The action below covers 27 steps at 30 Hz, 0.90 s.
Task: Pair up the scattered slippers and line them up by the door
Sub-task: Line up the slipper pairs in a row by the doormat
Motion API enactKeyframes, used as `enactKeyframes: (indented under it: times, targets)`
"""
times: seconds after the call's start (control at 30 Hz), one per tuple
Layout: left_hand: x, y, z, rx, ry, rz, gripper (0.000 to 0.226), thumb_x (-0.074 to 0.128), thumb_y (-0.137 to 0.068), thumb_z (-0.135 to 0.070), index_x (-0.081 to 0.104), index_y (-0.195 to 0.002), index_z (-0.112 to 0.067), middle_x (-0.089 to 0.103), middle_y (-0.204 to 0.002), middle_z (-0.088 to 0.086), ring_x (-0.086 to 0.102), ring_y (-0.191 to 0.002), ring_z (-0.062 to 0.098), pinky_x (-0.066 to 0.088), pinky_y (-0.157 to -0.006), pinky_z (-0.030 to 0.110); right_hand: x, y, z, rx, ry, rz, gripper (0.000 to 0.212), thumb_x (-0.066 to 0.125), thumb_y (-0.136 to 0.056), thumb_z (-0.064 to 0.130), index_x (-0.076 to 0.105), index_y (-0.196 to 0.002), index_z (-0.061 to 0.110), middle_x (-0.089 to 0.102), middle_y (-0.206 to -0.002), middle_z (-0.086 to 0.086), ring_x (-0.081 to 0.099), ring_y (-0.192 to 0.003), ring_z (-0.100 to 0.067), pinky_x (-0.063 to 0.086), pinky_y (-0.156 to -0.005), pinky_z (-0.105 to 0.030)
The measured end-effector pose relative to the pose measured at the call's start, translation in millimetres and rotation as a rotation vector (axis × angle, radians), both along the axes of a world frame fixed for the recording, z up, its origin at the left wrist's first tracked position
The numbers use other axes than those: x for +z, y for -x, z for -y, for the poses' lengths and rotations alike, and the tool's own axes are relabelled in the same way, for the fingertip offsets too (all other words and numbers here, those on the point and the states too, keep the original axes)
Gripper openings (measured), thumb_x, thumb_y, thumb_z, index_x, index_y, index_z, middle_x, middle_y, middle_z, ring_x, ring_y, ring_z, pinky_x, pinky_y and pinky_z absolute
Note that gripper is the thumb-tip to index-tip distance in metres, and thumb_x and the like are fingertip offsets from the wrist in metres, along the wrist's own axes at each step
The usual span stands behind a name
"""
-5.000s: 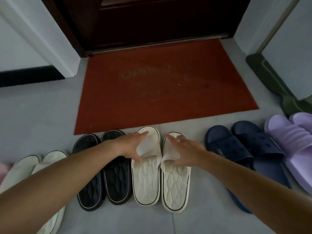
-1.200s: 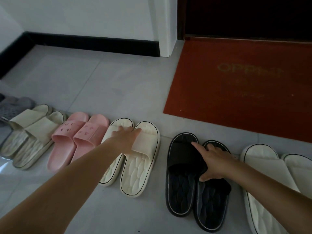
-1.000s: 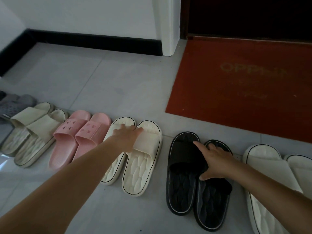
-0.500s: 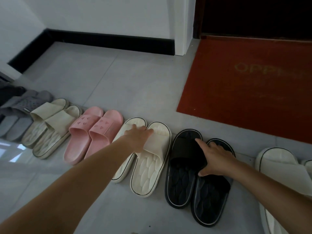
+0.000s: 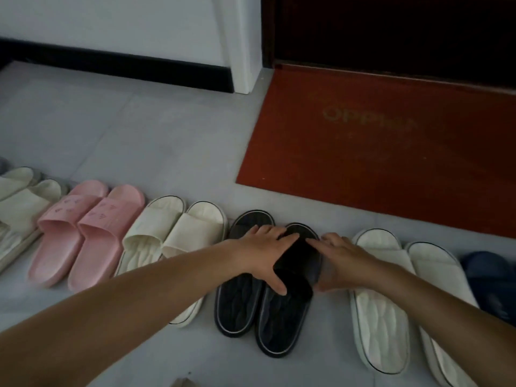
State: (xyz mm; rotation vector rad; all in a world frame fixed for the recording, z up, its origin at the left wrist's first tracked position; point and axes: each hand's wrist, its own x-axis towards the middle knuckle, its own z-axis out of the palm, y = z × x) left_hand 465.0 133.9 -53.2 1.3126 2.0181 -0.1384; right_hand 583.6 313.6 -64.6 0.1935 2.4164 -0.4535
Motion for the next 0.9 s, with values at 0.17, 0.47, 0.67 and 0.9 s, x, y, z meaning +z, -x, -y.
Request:
enactKeyframes:
  times: [0.17, 0.47, 0.67, 0.9]
  targets:
    - [3, -25, -43, -0.08, 0.014, -0.013, 0.12, 0.067, -0.064, -0.07, -0.004, -0.149, -0.025, 0.0, -0.158, 0.006, 0.004, -0.144, 0.032, 0.009, -0.116, 0.05, 12, -55, -76, -0.122, -0.097, 0.073, 0.119, 0.067, -0.051, 0.077, 0.004, -0.146, 0.044, 0.003, -0.157, 0.002, 0.009, -0.144, -0.026, 0.02, -0.113, -0.044]
    - [-4, -106, -164, 0.037, -0.153, 0.016, 0.095, 0.072, -0.074, -0.047, 0.019, -0.144, -0.01, 0.031, -0.144, 0.013, 0.033, -0.13, 0.034, 0.04, -0.101, 0.046, 14, -123, -157, -0.06, -0.334, 0.17, 0.117, 0.076, -0.068, 0.049, -0.009, -0.148, 0.034, 0.006, -0.158, 0.008, 0.013, -0.144, -0.027, 0.034, -0.106, -0.046]
    - [-6, -109, -172, -0.025, -0.083, -0.036, 0.078, 0.072, -0.071, -0.044, 0.038, -0.134, -0.012, 0.046, -0.127, 0.009, 0.04, -0.118, 0.033, 0.045, -0.091, 0.04, -3, -130, -160, -0.071, -0.212, 0.026, 0.1, 0.074, -0.07, 0.048, 0.015, -0.147, 0.025, 0.036, -0.142, 0.003, 0.032, -0.128, -0.024, 0.035, -0.107, -0.039]
    - [-7, -100, -149, -0.033, -0.088, -0.018, 0.077, 0.073, -0.068, -0.046, 0.04, -0.133, -0.019, 0.047, -0.127, 0.004, 0.041, -0.115, 0.03, 0.046, -0.091, 0.042, -10, -135, -139, -0.076, -0.135, -0.014, 0.099, 0.073, -0.069, 0.048, 0.017, -0.147, 0.024, 0.04, -0.137, 0.0, 0.035, -0.123, -0.026, 0.034, -0.106, -0.038]
